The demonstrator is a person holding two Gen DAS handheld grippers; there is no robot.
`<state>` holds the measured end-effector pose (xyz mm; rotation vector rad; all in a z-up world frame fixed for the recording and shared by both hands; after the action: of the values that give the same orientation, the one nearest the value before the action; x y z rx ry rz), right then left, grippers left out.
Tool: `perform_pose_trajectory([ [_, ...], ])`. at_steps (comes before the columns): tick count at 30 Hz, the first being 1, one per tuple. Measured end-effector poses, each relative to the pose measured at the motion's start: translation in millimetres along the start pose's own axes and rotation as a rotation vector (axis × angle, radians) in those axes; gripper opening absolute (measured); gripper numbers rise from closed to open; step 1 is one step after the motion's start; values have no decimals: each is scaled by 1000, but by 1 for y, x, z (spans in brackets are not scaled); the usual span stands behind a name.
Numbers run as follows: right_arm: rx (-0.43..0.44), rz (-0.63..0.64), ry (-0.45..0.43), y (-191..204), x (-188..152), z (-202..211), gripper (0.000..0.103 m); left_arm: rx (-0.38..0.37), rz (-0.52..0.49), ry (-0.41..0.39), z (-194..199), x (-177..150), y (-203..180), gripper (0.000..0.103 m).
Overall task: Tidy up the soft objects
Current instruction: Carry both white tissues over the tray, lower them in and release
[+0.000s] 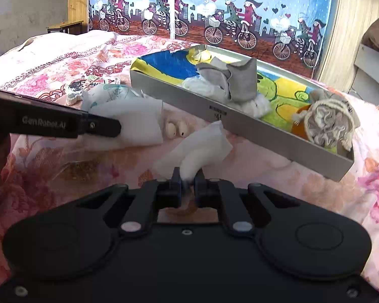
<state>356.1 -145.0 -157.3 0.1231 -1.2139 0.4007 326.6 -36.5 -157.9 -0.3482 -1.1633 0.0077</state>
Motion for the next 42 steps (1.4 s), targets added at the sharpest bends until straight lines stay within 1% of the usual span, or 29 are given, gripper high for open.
perform_pose_trajectory([
  [2, -3, 3, -3, 0, -1, 0, 4, 1, 15, 0, -1, 1, 3, 13],
  [4, -3, 8, -17, 1, 1, 2, 4, -3, 18, -7, 0, 2, 3, 7],
  [6, -7, 25, -42, 2, 6, 5, 4, -9, 15, -17, 2, 5, 0, 6],
  [12, -26, 47, -112, -1, 27, 18, 4, -35, -2, -56, 19, 14, -18, 5],
  [16, -73, 62, -180, -14, 46, 25, 4, -55, -36, -116, 32, 27, -33, 5],
  [18, -94, 35, -205, -26, 56, 24, 4, -49, -44, -155, 32, 38, -39, 5],
  [20, -115, 17, -220, -38, 66, 19, 4, -41, -30, -188, 25, 52, -41, 5],
  [22, -133, 21, -231, -49, 72, 12, 4, -35, -44, -212, 13, 67, -45, 5],
  [27, -166, -4, -228, -71, 72, -11, 4, -18, -73, -247, -32, 104, -52, 5],
  [30, -170, 9, -217, -76, 69, -27, 4, 19, -56, -244, -60, 114, -50, 5],
  [32, -179, 26, -214, -77, 69, -39, 4, 50, -44, -229, -77, 113, -48, 5],
  [34, -179, 28, -205, -75, 69, -49, 4, 79, -65, -205, -93, 106, -46, 5],
  [39, -190, 42, -166, -74, 61, -65, 5, 90, -137, -127, -118, 83, -47, 5],
  [41, -201, 52, -155, -73, 59, -66, 6, 96, -140, -109, -122, 78, -46, 6],
  [42, -208, 62, -149, -73, 59, -67, 9, 95, -134, -94, -123, 77, -46, 9],
])
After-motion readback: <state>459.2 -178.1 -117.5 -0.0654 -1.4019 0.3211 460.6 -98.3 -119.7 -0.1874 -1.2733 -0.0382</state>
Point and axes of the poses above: each gripper's, at about its wrist camera, not at the fingertips, and z roughly against the way its jaws point, y to its left, x to its top, the point moved 9 cm from there along -z, roughly the way its jaws point, and after that the axes turned 15 degrees about -y, right-handed, at the moved point
